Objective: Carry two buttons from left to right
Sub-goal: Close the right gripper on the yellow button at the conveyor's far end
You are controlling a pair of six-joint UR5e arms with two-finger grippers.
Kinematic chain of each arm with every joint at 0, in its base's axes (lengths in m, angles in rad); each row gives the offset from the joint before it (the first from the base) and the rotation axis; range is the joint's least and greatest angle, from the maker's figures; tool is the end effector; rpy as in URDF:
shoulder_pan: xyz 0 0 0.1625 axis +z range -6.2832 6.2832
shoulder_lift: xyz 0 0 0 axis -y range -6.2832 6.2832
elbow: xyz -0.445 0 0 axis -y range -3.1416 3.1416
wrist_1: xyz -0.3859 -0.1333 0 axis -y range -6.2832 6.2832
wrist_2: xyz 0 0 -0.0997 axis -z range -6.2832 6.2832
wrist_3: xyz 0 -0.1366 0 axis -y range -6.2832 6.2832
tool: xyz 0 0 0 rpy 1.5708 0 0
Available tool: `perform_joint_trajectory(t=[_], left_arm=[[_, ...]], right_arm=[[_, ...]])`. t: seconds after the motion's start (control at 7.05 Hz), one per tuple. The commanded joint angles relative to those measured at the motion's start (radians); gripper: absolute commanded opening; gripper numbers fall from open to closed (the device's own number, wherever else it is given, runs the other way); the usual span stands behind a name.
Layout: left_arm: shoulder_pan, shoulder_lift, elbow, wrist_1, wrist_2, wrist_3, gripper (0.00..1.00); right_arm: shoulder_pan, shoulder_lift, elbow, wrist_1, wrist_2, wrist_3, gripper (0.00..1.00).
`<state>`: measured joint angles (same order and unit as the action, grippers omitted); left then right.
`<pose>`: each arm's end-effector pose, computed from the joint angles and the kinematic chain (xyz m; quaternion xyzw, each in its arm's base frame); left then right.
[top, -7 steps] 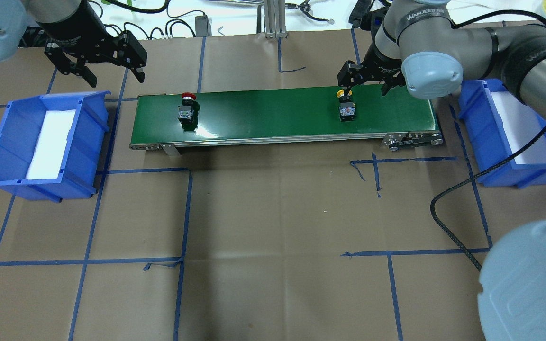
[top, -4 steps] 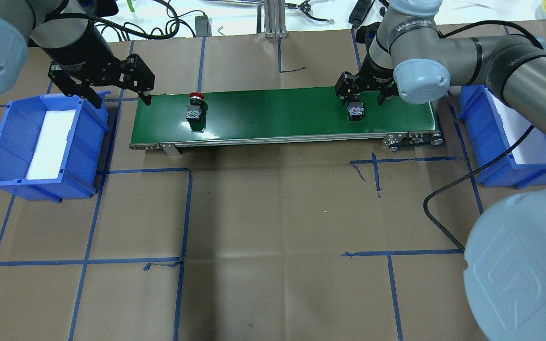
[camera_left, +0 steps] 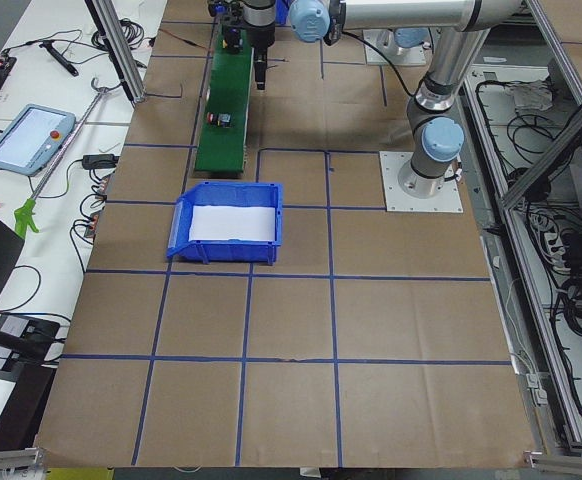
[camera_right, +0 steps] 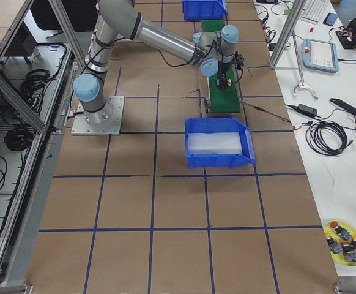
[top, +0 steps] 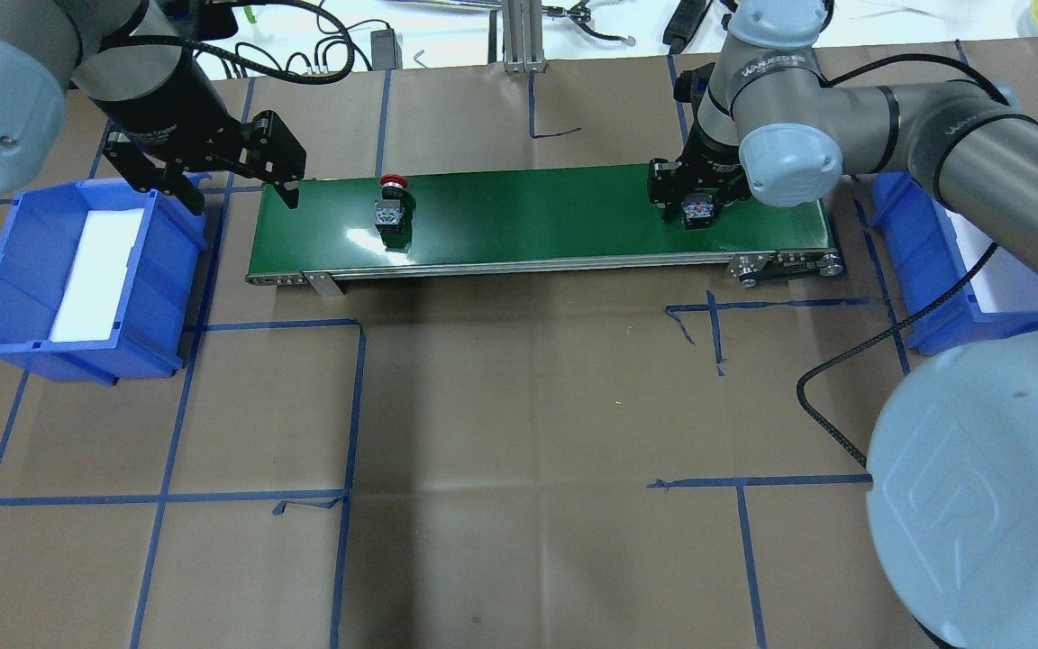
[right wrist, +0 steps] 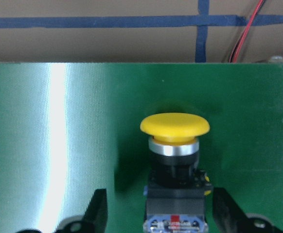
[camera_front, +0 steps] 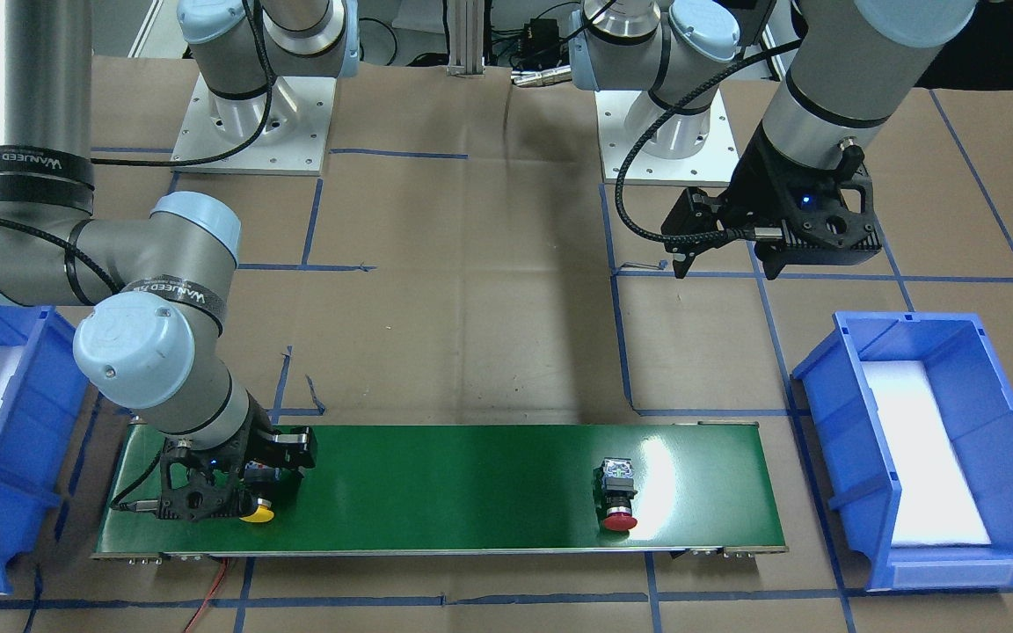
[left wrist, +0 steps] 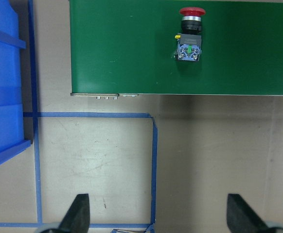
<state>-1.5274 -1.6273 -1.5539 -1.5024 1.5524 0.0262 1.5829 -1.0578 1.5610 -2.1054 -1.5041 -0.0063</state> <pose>-0.1134 -0.5197 0.4579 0.0085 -0.9998 0.0147 0.0087 0.1504 -0.6586 0.2310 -0.0097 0.9993 -0.0156 0.0334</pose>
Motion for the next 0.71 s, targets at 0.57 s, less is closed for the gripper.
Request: perform_joint_trajectory(t=[0.57], left_arm=[[0.0,0.009,-0.001,0.004,0.0,0.009,1.0]], right_arm=[[-0.076,-0.074,-0.076,0.091,-0.064,-0.011,0.04]])
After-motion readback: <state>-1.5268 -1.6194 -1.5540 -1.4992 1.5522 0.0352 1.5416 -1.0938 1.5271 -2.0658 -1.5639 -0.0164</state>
